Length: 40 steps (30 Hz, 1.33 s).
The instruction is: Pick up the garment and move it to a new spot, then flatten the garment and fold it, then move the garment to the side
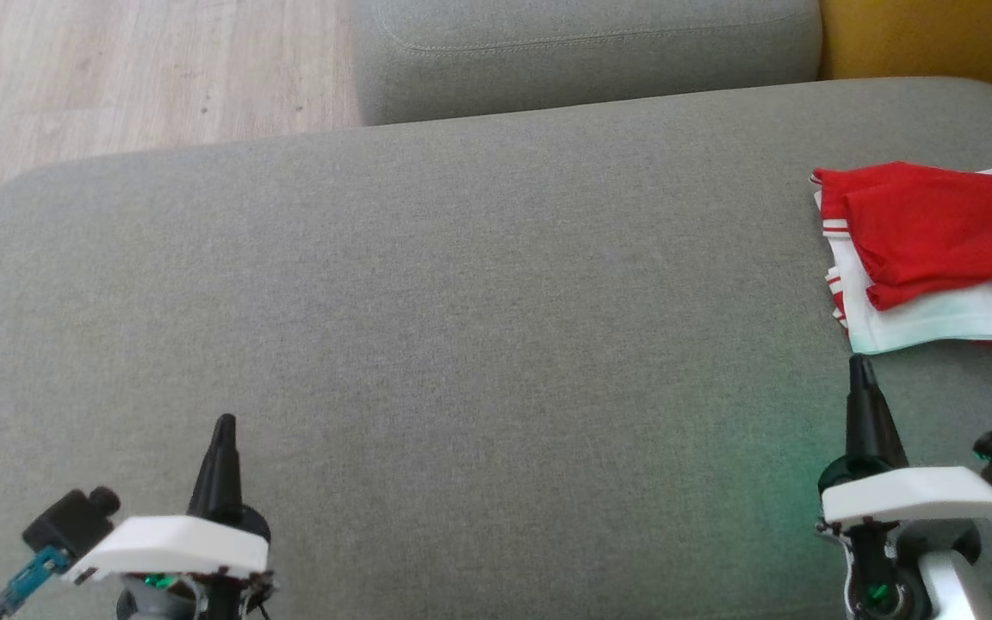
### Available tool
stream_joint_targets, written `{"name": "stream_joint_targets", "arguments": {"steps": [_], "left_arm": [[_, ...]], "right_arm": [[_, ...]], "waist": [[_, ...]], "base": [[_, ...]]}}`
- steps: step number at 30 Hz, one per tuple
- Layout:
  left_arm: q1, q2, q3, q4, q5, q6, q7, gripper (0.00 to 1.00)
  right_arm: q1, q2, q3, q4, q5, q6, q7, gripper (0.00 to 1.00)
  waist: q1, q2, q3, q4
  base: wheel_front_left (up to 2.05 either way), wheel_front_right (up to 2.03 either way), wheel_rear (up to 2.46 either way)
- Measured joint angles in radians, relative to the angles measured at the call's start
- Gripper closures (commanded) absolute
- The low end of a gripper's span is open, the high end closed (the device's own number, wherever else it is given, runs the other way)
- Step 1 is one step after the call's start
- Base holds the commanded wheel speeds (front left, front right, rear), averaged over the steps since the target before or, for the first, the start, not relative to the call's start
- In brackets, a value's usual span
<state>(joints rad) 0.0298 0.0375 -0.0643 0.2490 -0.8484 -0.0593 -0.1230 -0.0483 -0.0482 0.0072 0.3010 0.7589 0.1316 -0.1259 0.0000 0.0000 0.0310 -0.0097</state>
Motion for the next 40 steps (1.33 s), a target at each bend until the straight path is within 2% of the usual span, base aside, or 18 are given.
{"name": "stream_joint_targets", "arguments": {"steps": [40], "left_arm": [[-0.039,0.001,0.074,0.012,-0.404,-0.03,0.12,1.0]], "right_arm": [[-0.001,-0.001,-0.059,-0.008,0.459,0.0,0.114,1.0]], "waist": [[0.0,0.0,-0.015,0.005]], "base": [[0.0,0.0,0.0]]}}
